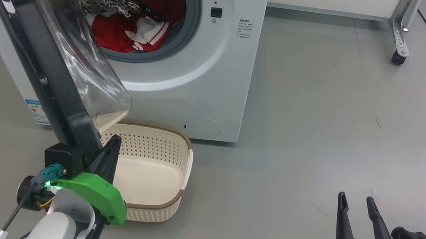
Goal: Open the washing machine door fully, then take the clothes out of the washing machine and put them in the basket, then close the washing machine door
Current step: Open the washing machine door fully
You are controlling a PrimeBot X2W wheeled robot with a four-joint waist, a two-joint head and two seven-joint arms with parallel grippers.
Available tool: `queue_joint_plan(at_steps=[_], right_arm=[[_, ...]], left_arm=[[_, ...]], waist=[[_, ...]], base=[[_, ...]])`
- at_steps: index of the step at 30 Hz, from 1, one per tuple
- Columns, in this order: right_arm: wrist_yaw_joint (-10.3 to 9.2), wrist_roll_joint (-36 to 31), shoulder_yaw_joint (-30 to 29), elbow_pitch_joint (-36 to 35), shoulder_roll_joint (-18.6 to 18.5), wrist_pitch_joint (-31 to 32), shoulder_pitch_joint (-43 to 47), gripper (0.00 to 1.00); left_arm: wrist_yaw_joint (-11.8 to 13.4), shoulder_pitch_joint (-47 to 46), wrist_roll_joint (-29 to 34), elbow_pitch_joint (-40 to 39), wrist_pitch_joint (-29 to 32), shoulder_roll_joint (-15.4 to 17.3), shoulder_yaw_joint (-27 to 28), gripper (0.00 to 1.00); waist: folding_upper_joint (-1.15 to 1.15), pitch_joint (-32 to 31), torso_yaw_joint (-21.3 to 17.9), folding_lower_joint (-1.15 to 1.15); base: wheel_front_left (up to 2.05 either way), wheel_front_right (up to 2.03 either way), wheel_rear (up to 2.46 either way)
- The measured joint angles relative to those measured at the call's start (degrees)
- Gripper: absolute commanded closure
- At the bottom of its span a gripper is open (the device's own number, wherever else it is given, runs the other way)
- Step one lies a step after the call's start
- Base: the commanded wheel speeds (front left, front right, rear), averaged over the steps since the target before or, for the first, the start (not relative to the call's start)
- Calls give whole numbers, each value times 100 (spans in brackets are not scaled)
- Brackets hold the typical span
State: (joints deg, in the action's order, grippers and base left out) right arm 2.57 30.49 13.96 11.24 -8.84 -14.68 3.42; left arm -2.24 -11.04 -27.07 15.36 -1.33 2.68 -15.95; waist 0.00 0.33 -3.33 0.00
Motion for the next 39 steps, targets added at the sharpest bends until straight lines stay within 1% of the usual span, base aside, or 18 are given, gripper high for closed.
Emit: queue_joint_plan(at_steps=[2, 9, 17, 26, 39], right_arm=[[33, -16, -7, 2, 1, 0, 0, 0], [38, -41, -64, 2, 24, 0, 3, 0], [41, -42, -126, 1, 45, 0, 8, 0], [89, -91, -154, 3, 89, 0, 48, 0], [141, -137, -110, 23, 149, 0, 71, 0]], left_arm=[[20, -2, 0, 71, -2, 0, 30, 100], [53, -12, 0, 219, -71, -3, 36, 100], [49, -57, 0, 332, -177, -33, -53, 100], [48, -100, -19, 478, -285, -107, -77, 100], [53, -104, -77, 672, -388, -108, 35, 100]], waist=[[0, 0, 16, 0], [0, -3, 90, 0], [0, -11, 309, 0], [0, -50, 640, 0], [0, -89, 1201, 0]], base=[[0, 0, 0], [0, 0, 0], [0, 0, 0], [0, 0, 0], [0, 0, 0]])
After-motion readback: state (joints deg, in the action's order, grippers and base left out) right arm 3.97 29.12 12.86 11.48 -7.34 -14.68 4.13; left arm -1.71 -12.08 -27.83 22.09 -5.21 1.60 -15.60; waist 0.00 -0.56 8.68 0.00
